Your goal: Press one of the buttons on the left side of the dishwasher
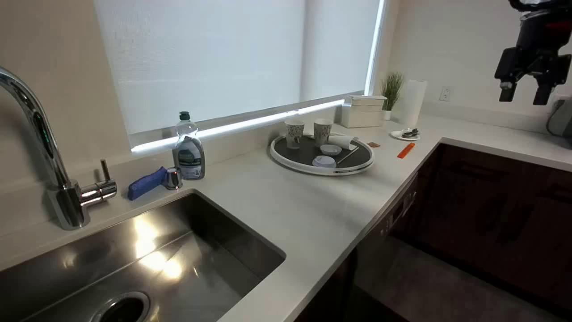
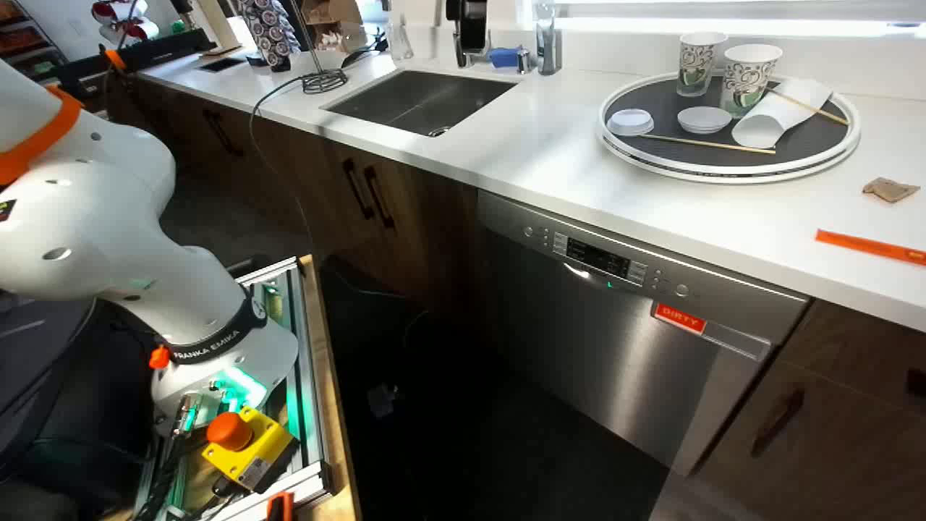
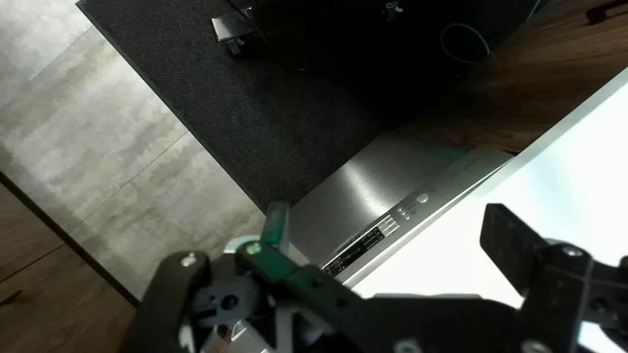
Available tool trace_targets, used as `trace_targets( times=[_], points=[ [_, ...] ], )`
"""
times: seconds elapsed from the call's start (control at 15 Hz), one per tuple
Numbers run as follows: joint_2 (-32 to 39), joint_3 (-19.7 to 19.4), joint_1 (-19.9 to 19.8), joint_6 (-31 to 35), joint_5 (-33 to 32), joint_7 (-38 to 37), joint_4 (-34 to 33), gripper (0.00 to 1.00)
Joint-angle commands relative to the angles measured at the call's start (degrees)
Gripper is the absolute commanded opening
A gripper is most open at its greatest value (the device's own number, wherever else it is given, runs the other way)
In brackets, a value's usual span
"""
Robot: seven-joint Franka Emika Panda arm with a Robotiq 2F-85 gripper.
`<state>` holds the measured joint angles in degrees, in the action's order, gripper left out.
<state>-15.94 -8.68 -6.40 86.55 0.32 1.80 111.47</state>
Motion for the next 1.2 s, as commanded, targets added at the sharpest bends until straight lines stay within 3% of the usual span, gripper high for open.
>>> trace_targets(
  times=[0.0,0.6,0.8,1.13],
  points=[
    [0.09,0.2,-0.27,-0.15,0.06,0.09,-0.18,1.0],
    [1.11,1.82,0.27,2.23,-0.74,-2.64,2.6,1.0],
    [0.71,3.55,1.19,10.8,-1.33,-2.26,7.13,1.0],
    [0.35,5.73,2.96,30.5,-6.13,4.16,16.26,1.0]
  ],
)
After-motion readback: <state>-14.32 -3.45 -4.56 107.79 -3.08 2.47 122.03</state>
